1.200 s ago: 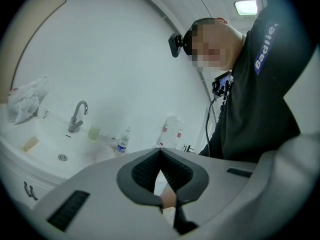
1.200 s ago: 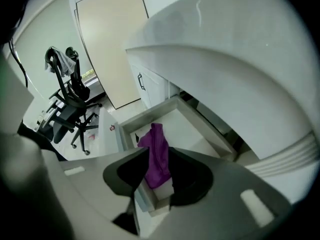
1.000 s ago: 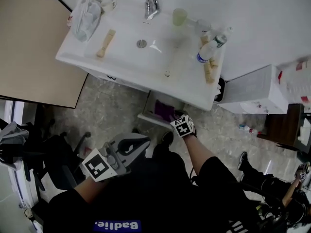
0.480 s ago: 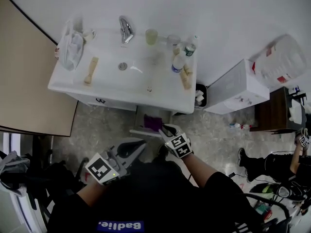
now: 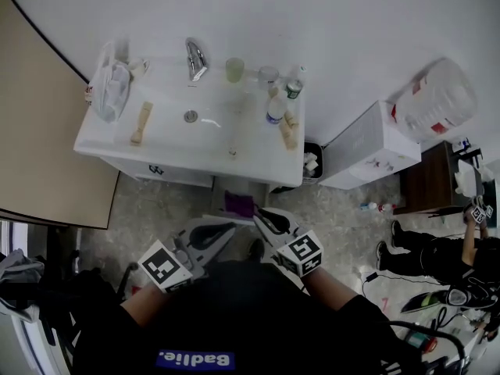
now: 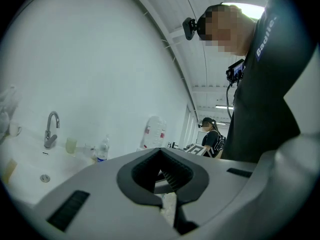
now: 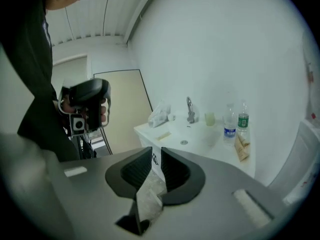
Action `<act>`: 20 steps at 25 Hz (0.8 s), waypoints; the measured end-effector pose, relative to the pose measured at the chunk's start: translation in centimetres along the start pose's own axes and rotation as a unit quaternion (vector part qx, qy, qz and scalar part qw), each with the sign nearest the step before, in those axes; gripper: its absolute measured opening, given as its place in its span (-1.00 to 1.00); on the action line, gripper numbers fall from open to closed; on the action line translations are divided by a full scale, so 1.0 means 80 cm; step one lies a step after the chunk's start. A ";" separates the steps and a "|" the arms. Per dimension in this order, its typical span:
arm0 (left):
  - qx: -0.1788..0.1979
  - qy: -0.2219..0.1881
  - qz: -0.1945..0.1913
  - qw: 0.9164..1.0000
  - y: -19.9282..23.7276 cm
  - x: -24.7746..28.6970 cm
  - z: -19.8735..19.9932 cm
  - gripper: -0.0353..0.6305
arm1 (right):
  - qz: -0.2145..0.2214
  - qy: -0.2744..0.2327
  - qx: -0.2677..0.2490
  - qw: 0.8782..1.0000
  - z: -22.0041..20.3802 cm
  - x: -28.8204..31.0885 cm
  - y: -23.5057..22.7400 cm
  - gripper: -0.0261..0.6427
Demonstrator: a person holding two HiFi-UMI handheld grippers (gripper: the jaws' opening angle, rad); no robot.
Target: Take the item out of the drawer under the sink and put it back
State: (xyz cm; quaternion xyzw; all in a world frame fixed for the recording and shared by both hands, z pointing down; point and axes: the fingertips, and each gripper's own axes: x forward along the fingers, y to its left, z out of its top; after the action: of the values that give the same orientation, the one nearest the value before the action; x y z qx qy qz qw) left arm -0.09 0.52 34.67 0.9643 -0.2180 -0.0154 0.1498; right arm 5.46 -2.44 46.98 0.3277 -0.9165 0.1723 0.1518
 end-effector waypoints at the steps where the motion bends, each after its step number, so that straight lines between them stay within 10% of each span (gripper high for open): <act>1: 0.001 0.001 -0.002 1.000 0.000 0.001 0.000 -0.93 | 0.003 -0.011 0.002 1.000 0.012 -0.006 0.005 -0.76; 20: 0.014 -0.003 -0.009 1.000 -0.004 0.015 0.015 -0.93 | 0.051 -0.106 -0.007 0.993 0.117 -0.054 0.062 -0.92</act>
State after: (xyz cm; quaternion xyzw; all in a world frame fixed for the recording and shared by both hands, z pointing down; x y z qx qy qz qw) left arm 1.03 -0.05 33.49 0.9681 -0.2096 -0.0166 0.1360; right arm 3.89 -0.39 35.84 0.2958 -0.9442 0.1374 0.0468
